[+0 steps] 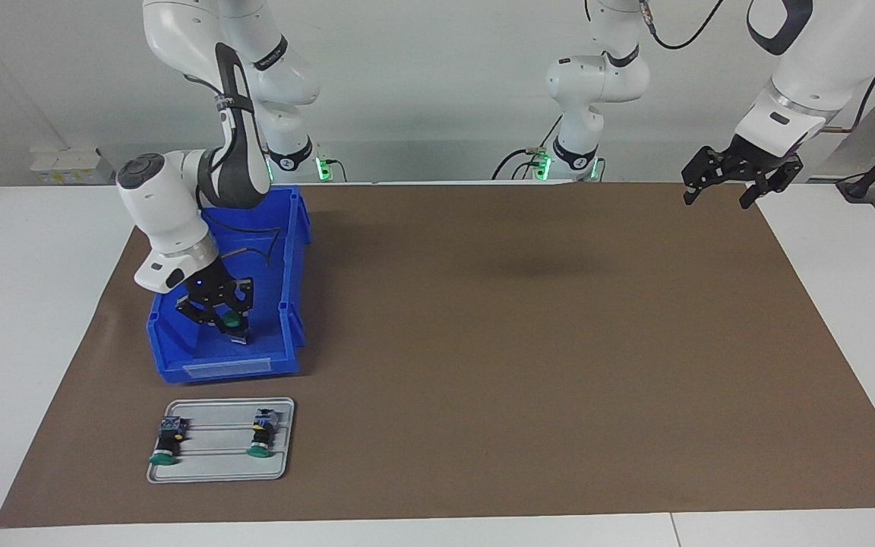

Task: Place and press button with both arms
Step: 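Lower the button into the blue bin and open the right gripper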

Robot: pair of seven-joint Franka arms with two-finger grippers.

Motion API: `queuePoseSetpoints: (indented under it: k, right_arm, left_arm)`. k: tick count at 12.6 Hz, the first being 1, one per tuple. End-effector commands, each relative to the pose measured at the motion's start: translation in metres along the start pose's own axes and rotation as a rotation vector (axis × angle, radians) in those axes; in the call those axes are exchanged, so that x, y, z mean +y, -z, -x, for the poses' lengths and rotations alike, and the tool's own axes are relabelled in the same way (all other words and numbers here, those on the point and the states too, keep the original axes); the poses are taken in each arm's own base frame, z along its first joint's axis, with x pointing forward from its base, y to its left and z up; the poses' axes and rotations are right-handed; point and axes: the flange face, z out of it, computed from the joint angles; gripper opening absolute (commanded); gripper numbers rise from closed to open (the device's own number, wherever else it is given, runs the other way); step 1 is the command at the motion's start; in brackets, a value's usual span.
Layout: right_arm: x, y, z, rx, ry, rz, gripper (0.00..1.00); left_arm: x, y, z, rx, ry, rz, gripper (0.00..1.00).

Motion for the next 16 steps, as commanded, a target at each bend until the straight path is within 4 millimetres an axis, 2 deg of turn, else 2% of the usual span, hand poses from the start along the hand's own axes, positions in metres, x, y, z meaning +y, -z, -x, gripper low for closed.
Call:
queuePoseSetpoints:
  k: [1,16]
  right_arm:
    - [0.000,0.002,0.004,0.014,0.051,-0.010,0.32]
    - [-0.014,0.001,-0.003,0.024,0.141,-0.016,0.30]
  left_arm:
    - [-0.002,0.002,0.008,0.005,0.000,-0.016,1.00]
    - [-0.002,0.001,0.008,0.004,0.000,-0.015,1.00]
